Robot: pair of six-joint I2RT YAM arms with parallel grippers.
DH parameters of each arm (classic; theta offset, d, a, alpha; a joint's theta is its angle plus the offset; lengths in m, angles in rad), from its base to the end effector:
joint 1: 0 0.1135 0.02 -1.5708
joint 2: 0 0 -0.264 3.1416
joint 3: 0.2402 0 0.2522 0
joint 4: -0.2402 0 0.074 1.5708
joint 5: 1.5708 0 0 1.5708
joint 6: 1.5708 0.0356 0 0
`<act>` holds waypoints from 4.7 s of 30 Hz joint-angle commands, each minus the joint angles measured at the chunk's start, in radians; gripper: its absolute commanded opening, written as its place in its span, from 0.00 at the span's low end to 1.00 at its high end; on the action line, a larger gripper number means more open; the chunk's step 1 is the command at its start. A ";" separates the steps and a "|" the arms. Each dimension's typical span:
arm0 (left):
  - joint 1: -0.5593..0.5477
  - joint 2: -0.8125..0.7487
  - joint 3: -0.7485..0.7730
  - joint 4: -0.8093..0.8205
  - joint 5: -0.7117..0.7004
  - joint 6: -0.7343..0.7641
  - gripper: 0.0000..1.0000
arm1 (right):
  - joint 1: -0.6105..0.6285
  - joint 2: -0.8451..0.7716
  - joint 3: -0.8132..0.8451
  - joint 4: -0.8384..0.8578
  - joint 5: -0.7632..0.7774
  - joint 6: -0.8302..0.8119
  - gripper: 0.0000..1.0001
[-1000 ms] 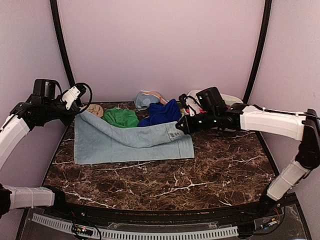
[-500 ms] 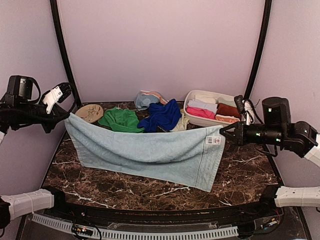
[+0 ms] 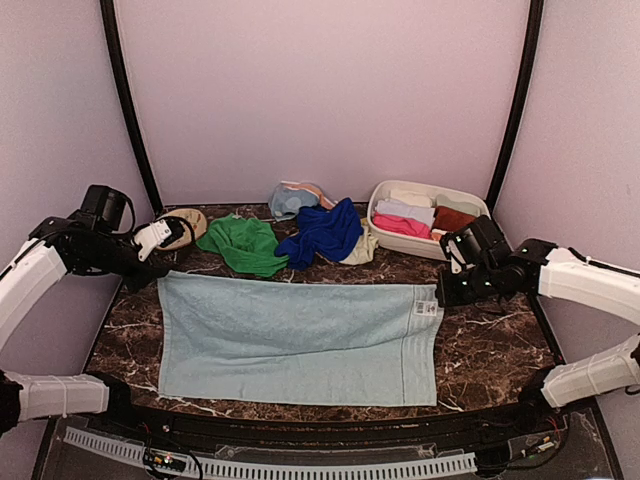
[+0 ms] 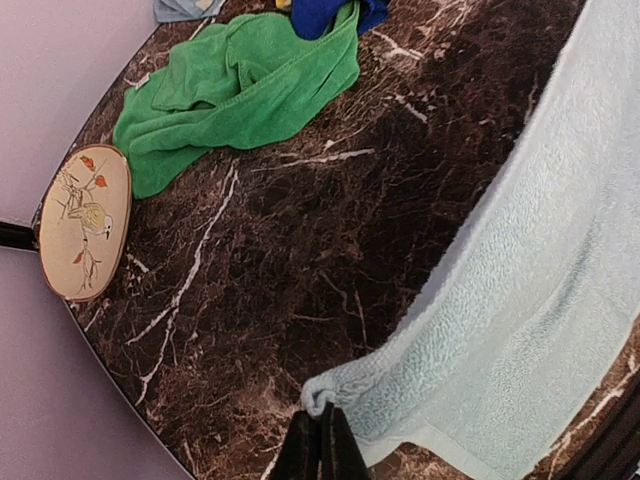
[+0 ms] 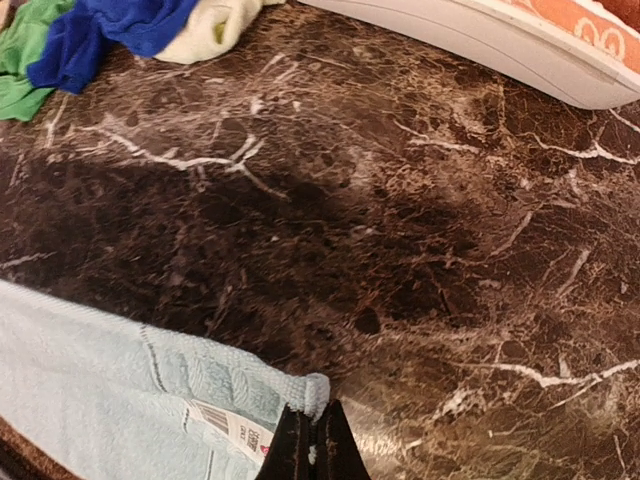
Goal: Roll the towels
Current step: Flatten out the towel at the center of the board, then fold the towel at the center of the board.
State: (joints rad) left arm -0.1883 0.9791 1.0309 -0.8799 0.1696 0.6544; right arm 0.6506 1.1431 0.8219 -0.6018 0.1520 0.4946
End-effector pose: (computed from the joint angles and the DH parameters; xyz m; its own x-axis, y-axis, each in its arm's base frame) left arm 0.1836 -0.0411 0.3249 -0.3936 0.6858 -0.6122 0.6758 0.6673 0.3130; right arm 0.1845 0.1337 0.2462 -0.8081 -0.0254 -0.5884 -0.1617 0.9702 0.1802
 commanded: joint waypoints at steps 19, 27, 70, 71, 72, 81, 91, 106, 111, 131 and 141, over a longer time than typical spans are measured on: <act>0.003 0.388 -0.161 0.636 -0.243 0.023 0.00 | -0.150 0.566 0.306 0.313 0.034 -0.129 0.00; 0.013 0.412 -0.154 0.634 -0.200 -0.009 0.00 | -0.181 0.623 0.398 0.295 0.025 -0.136 0.00; -0.075 0.018 -0.447 0.321 0.027 0.081 0.00 | 0.139 0.268 -0.138 0.175 0.256 0.421 0.00; -0.092 0.018 -0.460 0.327 0.015 0.086 0.00 | 0.145 0.274 -0.150 0.182 0.254 0.434 0.00; -0.106 0.021 -0.474 0.333 -0.001 0.088 0.00 | 0.149 0.278 -0.163 0.195 0.245 0.445 0.00; -0.180 0.137 -0.563 0.506 -0.218 0.105 0.00 | 0.155 0.356 -0.209 0.292 0.183 0.466 0.00; -0.183 0.415 -0.521 0.718 -0.419 0.135 0.00 | 0.149 0.439 -0.153 0.316 0.192 0.457 0.00; -0.179 0.357 -0.271 0.568 -0.374 0.153 0.00 | 0.052 0.331 0.024 0.266 0.118 0.190 0.00; -0.171 0.318 -0.244 0.556 -0.393 0.174 0.00 | 0.032 0.312 0.111 0.219 0.110 0.092 0.00; -0.083 0.369 -0.166 0.658 -0.410 0.239 0.00 | -0.078 0.388 0.280 0.168 0.167 -0.112 0.00; -0.081 0.353 -0.237 0.670 -0.411 0.241 0.00 | -0.057 0.207 0.033 0.242 0.163 0.024 0.00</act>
State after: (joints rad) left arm -0.2752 1.3518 0.8188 -0.2031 -0.2302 0.9047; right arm 0.5819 1.4464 0.9070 -0.4015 0.2829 0.4511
